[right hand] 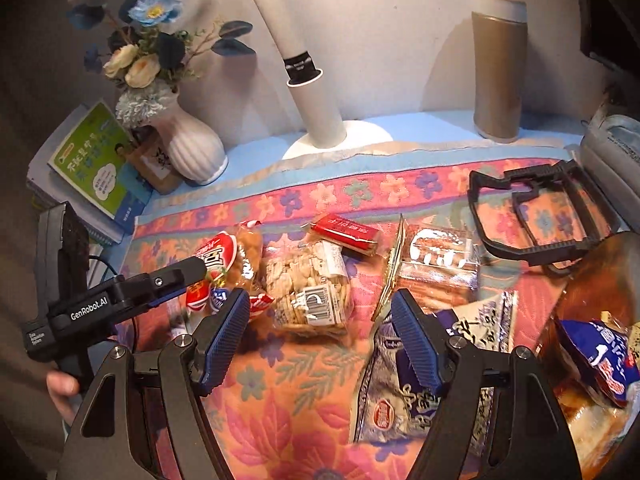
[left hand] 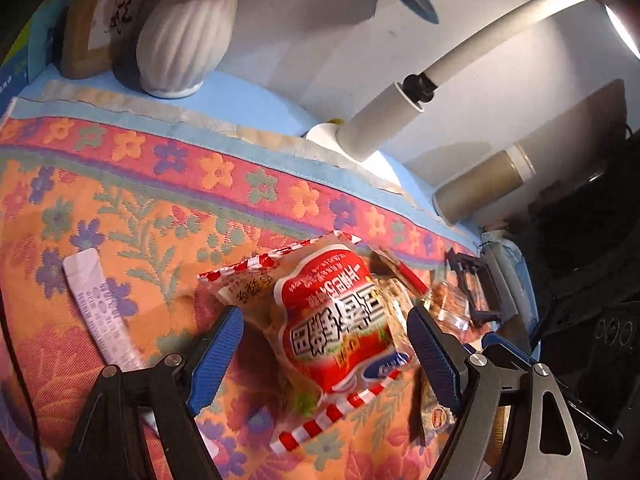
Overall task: Organize snacks
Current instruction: 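Grasp the red-white snack bag with the left tool while the right tool grasps the clear peanut bag, then carry both bags onto the glass plate and release them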
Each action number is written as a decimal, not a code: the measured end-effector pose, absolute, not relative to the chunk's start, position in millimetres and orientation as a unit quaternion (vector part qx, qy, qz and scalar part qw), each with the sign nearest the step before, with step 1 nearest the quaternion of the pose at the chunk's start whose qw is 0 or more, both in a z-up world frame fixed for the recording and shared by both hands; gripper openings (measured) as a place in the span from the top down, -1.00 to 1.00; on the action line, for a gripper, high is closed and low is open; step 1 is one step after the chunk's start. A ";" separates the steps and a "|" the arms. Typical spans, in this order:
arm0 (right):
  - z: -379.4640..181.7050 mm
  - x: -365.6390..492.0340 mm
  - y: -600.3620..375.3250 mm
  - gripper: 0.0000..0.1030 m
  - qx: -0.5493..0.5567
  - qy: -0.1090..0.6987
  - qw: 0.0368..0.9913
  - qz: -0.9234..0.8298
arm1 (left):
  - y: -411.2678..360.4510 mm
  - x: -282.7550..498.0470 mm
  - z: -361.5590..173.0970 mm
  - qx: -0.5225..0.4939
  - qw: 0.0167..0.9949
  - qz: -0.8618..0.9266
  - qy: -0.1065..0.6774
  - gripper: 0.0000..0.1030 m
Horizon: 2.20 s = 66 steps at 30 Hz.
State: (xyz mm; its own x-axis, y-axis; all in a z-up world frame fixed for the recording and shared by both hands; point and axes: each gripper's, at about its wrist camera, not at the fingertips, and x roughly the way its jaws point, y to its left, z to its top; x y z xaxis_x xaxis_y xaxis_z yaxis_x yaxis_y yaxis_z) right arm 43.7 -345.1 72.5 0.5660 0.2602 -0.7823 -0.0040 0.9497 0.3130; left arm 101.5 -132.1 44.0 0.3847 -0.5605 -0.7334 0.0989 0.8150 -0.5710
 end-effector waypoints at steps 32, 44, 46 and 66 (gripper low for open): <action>7.3 99.8 -269.5 -0.27 0.042 0.524 0.848 0.063 | -75.2 100.0 52.2 -0.226 0.827 -0.175 0.483 -0.13; 59.4 34.0 -271.6 -0.21 0.035 0.475 0.874 0.089 | -89.5 55.2 100.7 -0.207 0.849 -0.209 0.438 -0.13; 70.6 22.3 -278.9 -0.21 0.039 0.464 0.881 0.084 | -96.8 46.3 110.2 -0.201 0.851 -0.218 0.433 -0.13; 147.3 -106.9 -442.1 -0.21 0.139 0.338 0.931 -0.011 | -247.4 -30.2 193.3 -0.118 0.855 -0.330 0.383 -0.13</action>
